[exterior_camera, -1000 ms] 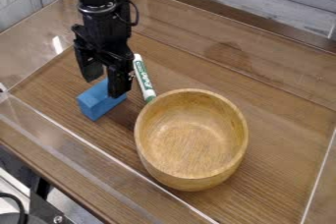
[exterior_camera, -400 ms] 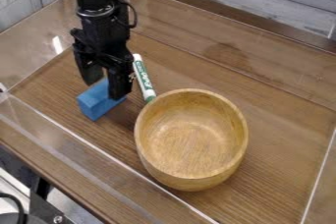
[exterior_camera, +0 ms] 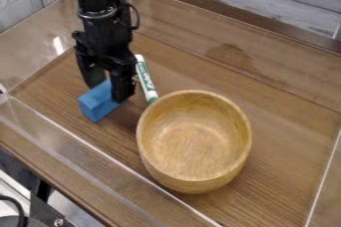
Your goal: Put the blue block in the brown bowl
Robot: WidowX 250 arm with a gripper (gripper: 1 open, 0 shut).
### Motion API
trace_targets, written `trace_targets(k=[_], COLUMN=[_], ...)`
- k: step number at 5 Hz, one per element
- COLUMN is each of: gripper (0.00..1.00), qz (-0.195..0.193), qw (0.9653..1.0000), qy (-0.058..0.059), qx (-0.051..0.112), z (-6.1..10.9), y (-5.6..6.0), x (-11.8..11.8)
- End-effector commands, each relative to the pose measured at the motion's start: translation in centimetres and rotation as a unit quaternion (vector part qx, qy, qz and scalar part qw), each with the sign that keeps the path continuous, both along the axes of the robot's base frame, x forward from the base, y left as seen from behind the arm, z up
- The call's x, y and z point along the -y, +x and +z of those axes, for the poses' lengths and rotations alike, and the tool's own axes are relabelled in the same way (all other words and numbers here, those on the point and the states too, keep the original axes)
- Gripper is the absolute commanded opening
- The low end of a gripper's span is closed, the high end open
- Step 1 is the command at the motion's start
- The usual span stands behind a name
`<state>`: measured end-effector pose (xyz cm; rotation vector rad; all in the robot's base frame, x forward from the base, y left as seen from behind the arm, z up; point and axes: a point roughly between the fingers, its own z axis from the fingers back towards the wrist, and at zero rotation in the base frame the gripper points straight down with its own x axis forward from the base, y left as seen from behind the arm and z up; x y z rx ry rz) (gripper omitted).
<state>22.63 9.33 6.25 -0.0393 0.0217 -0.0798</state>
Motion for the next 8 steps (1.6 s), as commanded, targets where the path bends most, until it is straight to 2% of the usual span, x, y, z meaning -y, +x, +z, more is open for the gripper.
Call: trace_targets(k=[1,3,8], gripper=[1.0,1.0,1.0], qz=[0.006,0.009,0.015], qw=[0.9999,0.9999,0.9997], qy=[0.004,0.001,-0.001], qx=[0.014,0.013,0.019], z=[0.7,0.7,-2.3], y=[0.4,0.4,0.5], x=[-0.3,-0.1,-0.5])
